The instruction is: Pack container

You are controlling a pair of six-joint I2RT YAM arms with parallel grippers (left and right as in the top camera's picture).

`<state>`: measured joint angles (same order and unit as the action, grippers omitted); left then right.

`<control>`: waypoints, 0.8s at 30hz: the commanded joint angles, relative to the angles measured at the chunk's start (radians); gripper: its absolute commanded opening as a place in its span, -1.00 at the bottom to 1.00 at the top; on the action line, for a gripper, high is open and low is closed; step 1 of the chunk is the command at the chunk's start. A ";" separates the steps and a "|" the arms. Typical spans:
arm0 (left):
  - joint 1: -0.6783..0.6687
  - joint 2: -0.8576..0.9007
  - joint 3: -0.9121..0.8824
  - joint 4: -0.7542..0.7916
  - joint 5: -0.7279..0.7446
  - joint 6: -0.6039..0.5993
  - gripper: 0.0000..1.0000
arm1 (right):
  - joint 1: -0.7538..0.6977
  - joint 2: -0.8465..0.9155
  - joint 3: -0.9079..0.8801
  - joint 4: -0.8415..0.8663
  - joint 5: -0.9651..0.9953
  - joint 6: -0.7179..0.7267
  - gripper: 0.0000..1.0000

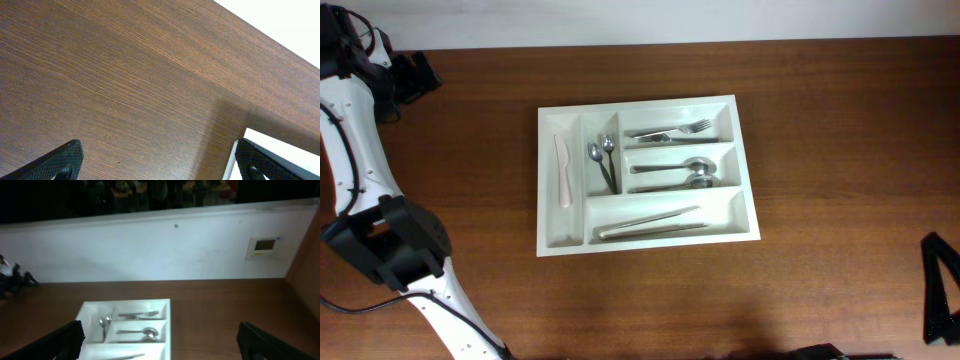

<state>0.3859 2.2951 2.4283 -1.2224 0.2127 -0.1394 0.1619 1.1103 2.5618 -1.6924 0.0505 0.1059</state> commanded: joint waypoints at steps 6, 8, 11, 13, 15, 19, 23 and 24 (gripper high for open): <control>0.000 -0.031 0.015 -0.001 0.001 -0.002 0.98 | 0.005 -0.018 -0.021 -0.006 0.059 -0.043 0.97; 0.000 -0.031 0.015 -0.001 0.001 -0.002 0.98 | -0.020 -0.071 -0.074 -0.006 0.039 -0.042 0.97; 0.000 -0.031 0.015 -0.001 0.001 -0.002 0.99 | -0.095 -0.213 -0.251 0.064 0.021 -0.038 0.97; 0.001 -0.031 0.015 -0.001 0.001 -0.002 0.98 | -0.130 -0.309 -0.391 0.147 0.022 -0.040 0.97; 0.000 -0.031 0.015 -0.001 0.001 -0.002 0.98 | -0.151 -0.421 -0.570 0.267 0.026 -0.050 0.97; 0.000 -0.031 0.015 -0.001 0.001 -0.002 0.99 | -0.164 -0.659 -0.977 0.581 0.052 -0.050 0.98; 0.000 -0.031 0.015 -0.001 0.001 -0.002 0.99 | -0.163 -0.881 -1.379 0.911 0.052 -0.046 0.98; 0.000 -0.031 0.015 -0.001 0.001 -0.002 0.98 | -0.163 -0.928 -1.467 0.987 0.051 -0.046 0.97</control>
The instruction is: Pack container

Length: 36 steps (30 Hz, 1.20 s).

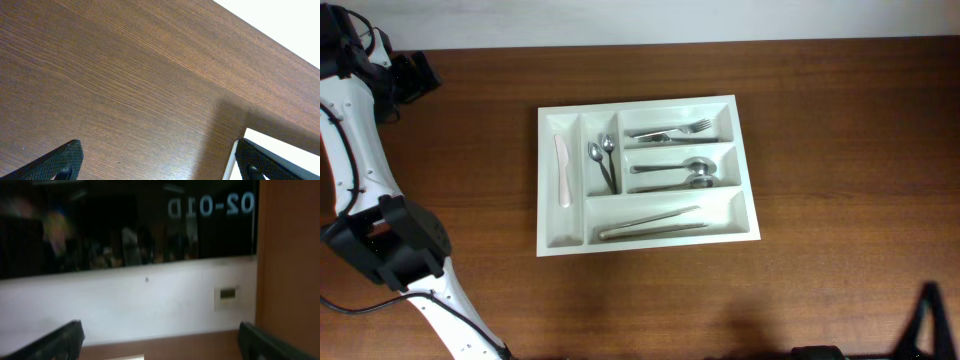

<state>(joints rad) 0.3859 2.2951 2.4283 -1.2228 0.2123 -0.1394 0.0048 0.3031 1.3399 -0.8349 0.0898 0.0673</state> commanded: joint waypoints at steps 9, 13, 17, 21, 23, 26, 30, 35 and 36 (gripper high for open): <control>0.000 -0.031 0.015 0.000 0.001 -0.002 0.99 | -0.006 -0.298 -0.813 0.684 0.009 -0.007 0.97; 0.000 -0.031 0.015 0.000 0.001 -0.002 0.99 | -0.006 -0.299 -0.937 0.840 0.009 -0.007 0.97; 0.000 -0.031 0.015 0.000 0.001 -0.002 0.99 | -0.006 -0.299 -1.056 0.970 0.010 -0.007 0.97; 0.000 -0.031 0.015 0.000 0.001 -0.002 0.98 | -0.006 -0.299 -1.148 1.046 0.016 -0.007 0.98; 0.000 -0.031 0.015 0.000 0.001 -0.002 0.99 | -0.006 -0.299 -1.180 1.062 0.017 -0.007 0.98; 0.000 -0.031 0.015 0.000 0.001 -0.002 0.99 | -0.006 -0.299 -1.230 1.080 0.017 -0.007 0.98; 0.000 -0.031 0.015 0.000 0.001 -0.002 0.99 | -0.006 -0.299 -1.272 1.080 0.016 -0.007 0.97; 0.000 -0.031 0.015 0.000 0.001 -0.002 0.99 | -0.006 -0.299 -1.310 1.078 0.021 -0.007 0.97; 0.000 -0.031 0.015 0.000 0.001 -0.002 0.99 | -0.006 -0.299 -1.322 1.078 0.021 -0.008 0.97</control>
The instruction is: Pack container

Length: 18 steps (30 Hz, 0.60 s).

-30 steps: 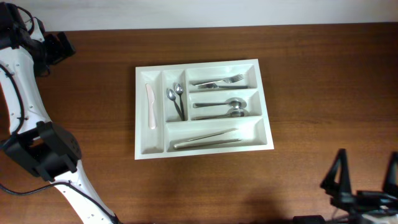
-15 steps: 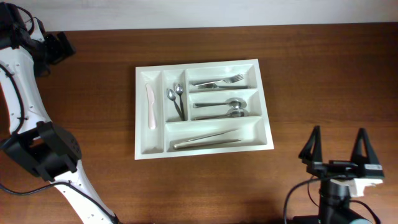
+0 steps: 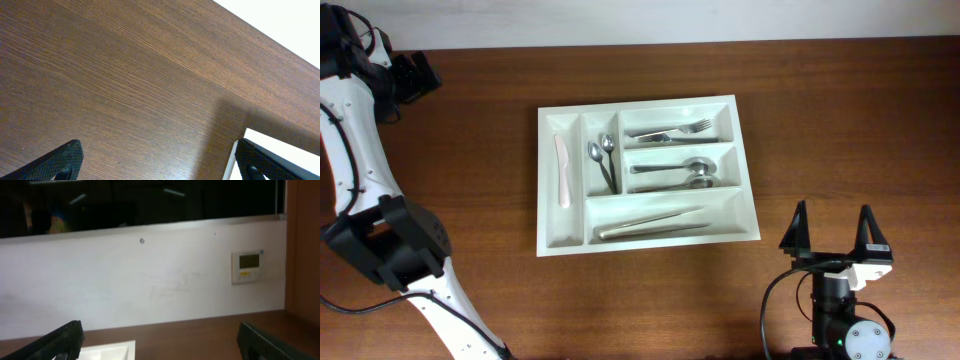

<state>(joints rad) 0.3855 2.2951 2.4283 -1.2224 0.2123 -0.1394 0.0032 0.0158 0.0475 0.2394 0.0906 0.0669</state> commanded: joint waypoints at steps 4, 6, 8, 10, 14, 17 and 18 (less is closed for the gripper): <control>0.001 -0.031 0.015 -0.001 0.001 -0.002 0.98 | -0.005 -0.012 -0.042 -0.068 0.020 -0.007 0.98; 0.001 -0.031 0.015 -0.001 0.001 -0.002 0.99 | -0.005 -0.012 -0.042 -0.104 0.019 -0.007 0.97; 0.001 -0.031 0.015 -0.001 0.001 -0.002 0.99 | -0.005 -0.012 -0.042 -0.138 0.019 -0.007 0.97; 0.001 -0.031 0.015 -0.001 0.001 -0.002 0.99 | -0.005 -0.012 -0.042 -0.188 0.019 -0.007 0.97; 0.001 -0.031 0.015 -0.001 0.001 -0.002 0.99 | -0.005 -0.012 -0.042 -0.317 0.018 -0.007 0.98; 0.001 -0.031 0.015 -0.001 0.001 -0.003 0.99 | -0.005 -0.011 -0.042 -0.311 0.019 -0.007 0.97; 0.001 -0.031 0.015 -0.001 0.002 -0.003 0.99 | -0.005 -0.011 -0.042 -0.311 0.019 -0.007 0.97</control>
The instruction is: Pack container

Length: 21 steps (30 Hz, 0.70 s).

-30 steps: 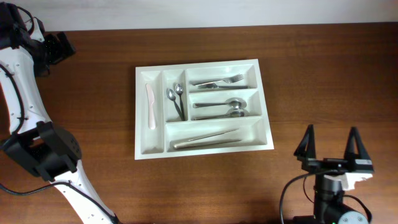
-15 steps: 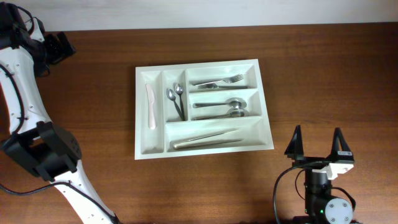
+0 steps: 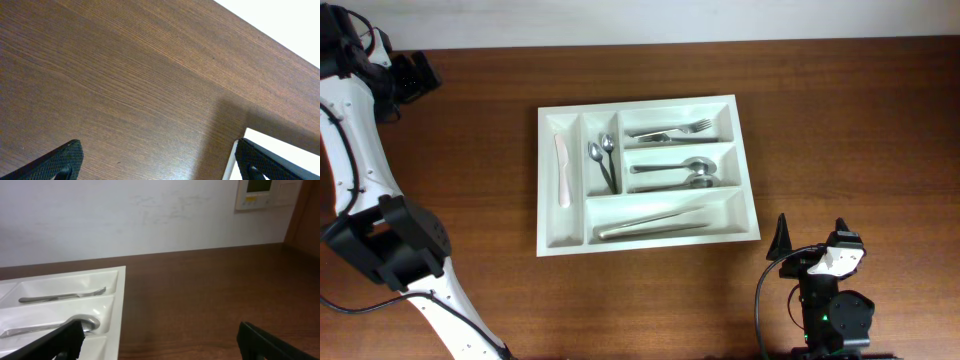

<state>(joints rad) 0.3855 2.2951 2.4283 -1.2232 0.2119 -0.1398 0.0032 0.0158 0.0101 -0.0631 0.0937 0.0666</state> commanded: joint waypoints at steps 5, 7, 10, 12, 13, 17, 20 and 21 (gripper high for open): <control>-0.001 -0.031 0.015 0.004 -0.052 -0.001 0.99 | -0.005 -0.010 -0.005 -0.008 0.016 -0.007 0.98; -0.006 -0.035 0.015 0.003 -0.050 0.023 0.98 | -0.005 -0.010 -0.005 -0.008 0.016 -0.006 0.97; -0.029 -0.053 0.014 0.004 -0.052 0.052 0.98 | -0.005 -0.010 -0.005 -0.008 0.016 -0.006 0.97; -0.050 -0.071 0.014 0.008 -0.054 0.066 0.99 | -0.005 -0.010 -0.005 -0.008 0.016 -0.006 0.97; -0.065 -0.084 0.012 0.013 -0.065 0.066 0.99 | -0.005 -0.010 -0.005 -0.008 0.016 -0.006 0.97; -0.170 -0.166 -0.025 0.086 -0.194 0.065 0.99 | -0.005 -0.010 -0.005 -0.008 0.016 -0.006 0.97; -0.224 -0.232 -0.142 0.211 -0.267 0.065 0.98 | -0.005 -0.010 -0.005 -0.008 0.016 -0.006 0.97; -0.241 -0.260 -0.210 0.283 -0.291 0.065 0.99 | -0.005 -0.010 -0.005 -0.008 0.016 -0.006 0.97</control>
<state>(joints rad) 0.1974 2.1464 2.3466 -1.0420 0.0380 -0.0940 0.0032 0.0158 0.0101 -0.0635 0.0937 0.0662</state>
